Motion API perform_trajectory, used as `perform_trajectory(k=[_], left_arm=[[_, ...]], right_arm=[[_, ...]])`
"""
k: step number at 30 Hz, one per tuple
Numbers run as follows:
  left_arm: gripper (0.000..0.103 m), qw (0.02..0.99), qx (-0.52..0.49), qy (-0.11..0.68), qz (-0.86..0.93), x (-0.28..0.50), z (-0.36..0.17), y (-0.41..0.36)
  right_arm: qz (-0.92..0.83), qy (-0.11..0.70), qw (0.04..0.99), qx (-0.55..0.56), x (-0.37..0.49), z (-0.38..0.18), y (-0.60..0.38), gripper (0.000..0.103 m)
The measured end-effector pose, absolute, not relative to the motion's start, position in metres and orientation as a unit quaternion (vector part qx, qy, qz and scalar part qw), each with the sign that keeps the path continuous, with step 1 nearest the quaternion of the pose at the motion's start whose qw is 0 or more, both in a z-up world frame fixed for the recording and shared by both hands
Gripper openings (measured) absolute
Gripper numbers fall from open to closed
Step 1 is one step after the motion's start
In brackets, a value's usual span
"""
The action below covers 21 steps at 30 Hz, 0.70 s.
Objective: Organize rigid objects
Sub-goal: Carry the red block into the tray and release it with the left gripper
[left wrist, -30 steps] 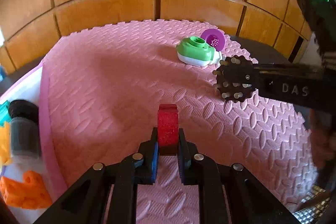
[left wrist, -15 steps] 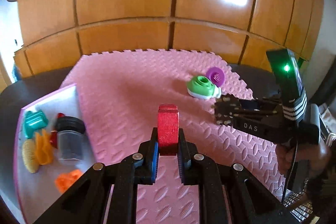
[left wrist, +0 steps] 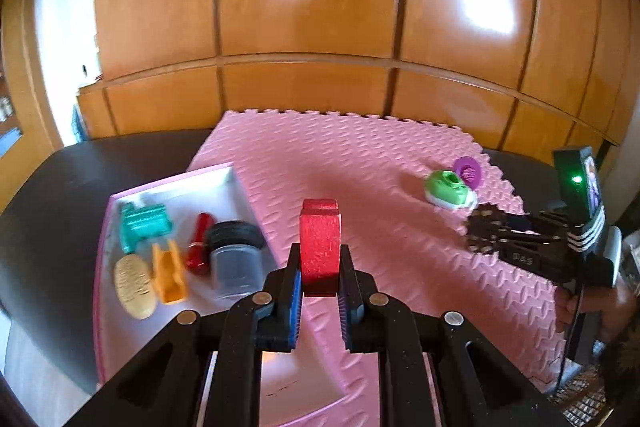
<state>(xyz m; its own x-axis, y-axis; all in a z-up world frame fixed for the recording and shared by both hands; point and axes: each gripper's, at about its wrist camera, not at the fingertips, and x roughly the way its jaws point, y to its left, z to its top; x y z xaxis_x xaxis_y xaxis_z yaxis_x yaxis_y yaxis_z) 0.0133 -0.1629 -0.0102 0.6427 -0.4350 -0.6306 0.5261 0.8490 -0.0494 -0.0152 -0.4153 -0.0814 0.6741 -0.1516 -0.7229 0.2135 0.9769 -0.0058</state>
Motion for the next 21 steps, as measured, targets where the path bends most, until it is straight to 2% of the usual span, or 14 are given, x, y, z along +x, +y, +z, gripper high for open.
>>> perform_trajectory(k=[15,21], left_arm=[[0.015,0.903,-0.019,0.395,-0.17,0.05,-0.035,-0.039],[0.015,0.884,-0.043,0.435,-0.162,0.062,-0.06,-0.028]], right_arm=[[-0.102,0.392,0.914,0.022,-0.015,-0.08,-0.411,0.036],[-0.1,0.392,0.914,0.021,-0.015,-0.08,-0.411,0.036]])
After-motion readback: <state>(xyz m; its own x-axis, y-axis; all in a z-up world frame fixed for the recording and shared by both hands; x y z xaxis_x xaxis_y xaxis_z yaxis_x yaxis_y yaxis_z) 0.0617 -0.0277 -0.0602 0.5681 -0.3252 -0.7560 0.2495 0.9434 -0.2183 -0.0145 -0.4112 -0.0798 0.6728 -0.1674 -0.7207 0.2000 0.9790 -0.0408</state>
